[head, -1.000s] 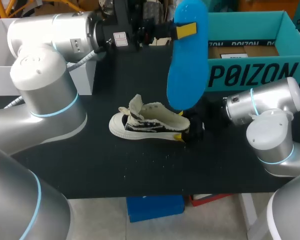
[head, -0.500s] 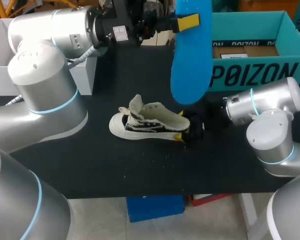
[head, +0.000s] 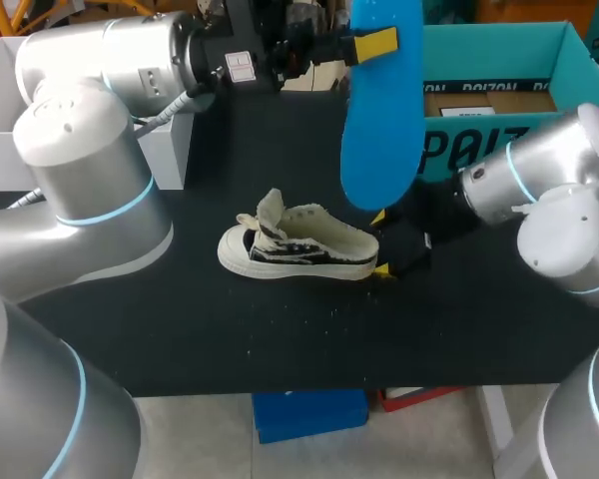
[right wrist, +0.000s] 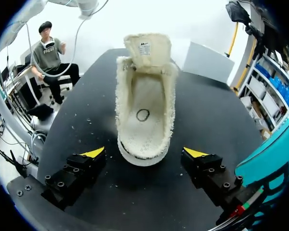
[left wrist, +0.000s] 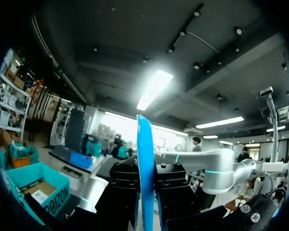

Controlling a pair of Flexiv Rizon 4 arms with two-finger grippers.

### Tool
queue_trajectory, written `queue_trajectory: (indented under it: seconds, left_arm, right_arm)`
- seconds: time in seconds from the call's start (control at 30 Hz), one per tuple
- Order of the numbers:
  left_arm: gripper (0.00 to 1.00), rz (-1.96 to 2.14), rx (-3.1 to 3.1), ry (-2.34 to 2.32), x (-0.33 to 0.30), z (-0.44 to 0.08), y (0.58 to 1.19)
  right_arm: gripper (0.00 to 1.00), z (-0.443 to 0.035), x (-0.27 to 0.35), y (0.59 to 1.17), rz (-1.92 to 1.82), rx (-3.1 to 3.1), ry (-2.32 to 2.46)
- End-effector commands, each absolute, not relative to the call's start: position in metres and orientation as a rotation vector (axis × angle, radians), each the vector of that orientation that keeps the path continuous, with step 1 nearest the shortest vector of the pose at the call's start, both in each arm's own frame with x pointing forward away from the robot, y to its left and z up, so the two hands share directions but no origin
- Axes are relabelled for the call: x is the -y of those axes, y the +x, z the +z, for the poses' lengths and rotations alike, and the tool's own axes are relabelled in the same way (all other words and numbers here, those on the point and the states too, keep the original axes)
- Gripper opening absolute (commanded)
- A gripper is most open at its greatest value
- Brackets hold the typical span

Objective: Take the shoe out of the shoebox, open the shoe tongue, remove and reinsert the insole, then place the shoe into the shoebox

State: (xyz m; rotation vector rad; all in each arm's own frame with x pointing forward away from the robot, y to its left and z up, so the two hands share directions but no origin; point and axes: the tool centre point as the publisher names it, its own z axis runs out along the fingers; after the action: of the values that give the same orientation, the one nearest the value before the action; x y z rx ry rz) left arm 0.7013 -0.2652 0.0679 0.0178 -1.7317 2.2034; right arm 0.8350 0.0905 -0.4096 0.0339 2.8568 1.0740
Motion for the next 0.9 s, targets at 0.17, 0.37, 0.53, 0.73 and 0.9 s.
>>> queue_trajectory:
  seconds: [0.17, 0.37, 0.53, 0.73, 0.9]
  left_arm:
    - [0.00, 2.205, 1.734, 0.021, 0.266, 0.068, 0.700]
    - [0.00, 2.205, 1.734, 0.021, 0.266, 0.068, 0.700]
    - [0.00, 2.205, 1.734, 0.021, 0.266, 0.068, 0.700]
    - [0.00, 2.205, 1.734, 0.021, 0.266, 0.068, 0.700]
    - [0.00, 2.205, 1.734, 0.021, 0.266, 0.068, 0.700]
  right_arm:
    - [1.00, -0.394, -0.092, 0.835, 0.449, -3.040, 0.007]
    - [1.00, -0.390, -0.095, 0.833, 0.235, -3.023, 0.062]
    - [1.00, -0.388, -0.098, 0.832, 0.134, -3.031, 0.110]
    - [1.00, -0.383, -0.112, 0.828, 0.074, -3.053, 0.095]
    - [1.00, -0.383, -0.118, 0.830, 0.056, -3.060, 0.089]
